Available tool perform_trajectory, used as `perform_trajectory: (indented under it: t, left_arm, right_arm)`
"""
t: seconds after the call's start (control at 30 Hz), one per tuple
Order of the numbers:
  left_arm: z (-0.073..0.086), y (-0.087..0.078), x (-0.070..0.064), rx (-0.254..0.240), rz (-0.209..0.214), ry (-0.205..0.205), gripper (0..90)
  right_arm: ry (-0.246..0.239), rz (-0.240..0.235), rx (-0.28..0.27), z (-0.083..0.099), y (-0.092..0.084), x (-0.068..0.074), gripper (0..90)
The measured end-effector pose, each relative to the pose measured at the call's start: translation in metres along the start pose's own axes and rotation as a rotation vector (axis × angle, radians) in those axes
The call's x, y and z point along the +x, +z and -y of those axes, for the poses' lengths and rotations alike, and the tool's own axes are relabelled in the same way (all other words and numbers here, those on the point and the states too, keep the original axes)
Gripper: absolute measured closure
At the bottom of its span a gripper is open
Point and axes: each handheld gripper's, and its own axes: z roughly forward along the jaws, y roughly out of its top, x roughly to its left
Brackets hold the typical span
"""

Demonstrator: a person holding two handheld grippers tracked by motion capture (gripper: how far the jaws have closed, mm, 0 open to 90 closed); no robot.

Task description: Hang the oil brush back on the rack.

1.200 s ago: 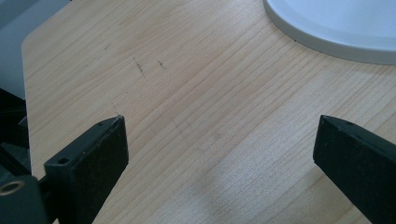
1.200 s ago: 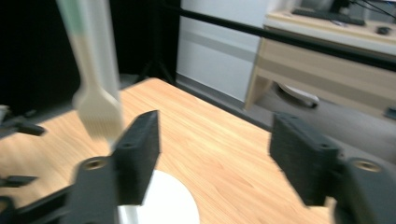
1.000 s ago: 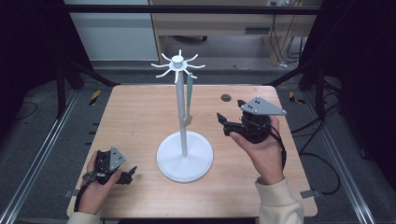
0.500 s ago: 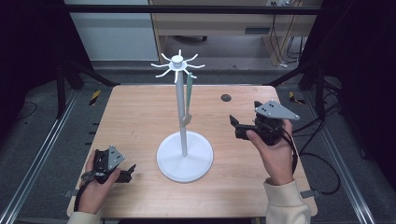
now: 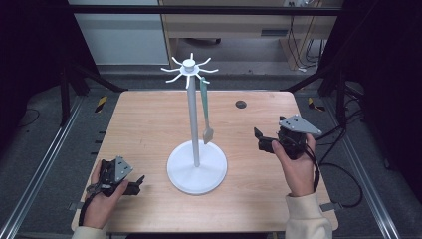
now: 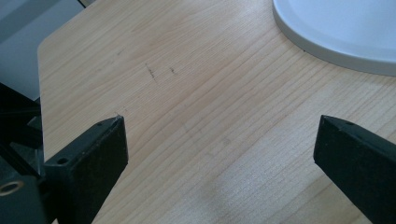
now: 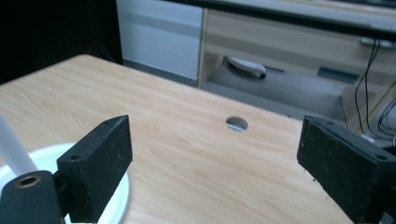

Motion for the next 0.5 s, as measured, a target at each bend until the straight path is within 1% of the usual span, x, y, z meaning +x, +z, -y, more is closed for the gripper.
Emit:
perform_trajectory:
  t: [0.2,0.3,0.37,0.43,0.5]
  left_arm:
    - [0.0,-0.001,0.001,-0.014,-0.007,-0.012,2.6]
    - [0.0,-0.001,0.001,-0.018,-0.007,-0.013,2.6]
    - [0.0,-0.001,0.001,-0.016,-0.009,-0.011,2.5]
    - [0.0,-0.001,0.001,-0.018,-0.009,-0.013,2.5]
    - [0.0,-0.001,0.001,-0.015,-0.008,-0.012,2.6]
  right_arm:
    - [0.013,0.024,0.063,0.029,0.007,-0.009,10.8]
    - [0.022,0.025,0.099,0.042,0.009,-0.012,10.7]
    - [0.007,0.028,0.136,0.049,0.011,-0.013,10.3]
    - [0.005,0.024,0.167,0.058,0.011,-0.014,10.0]
    - [0.007,0.021,0.175,0.06,0.011,-0.014,9.9]
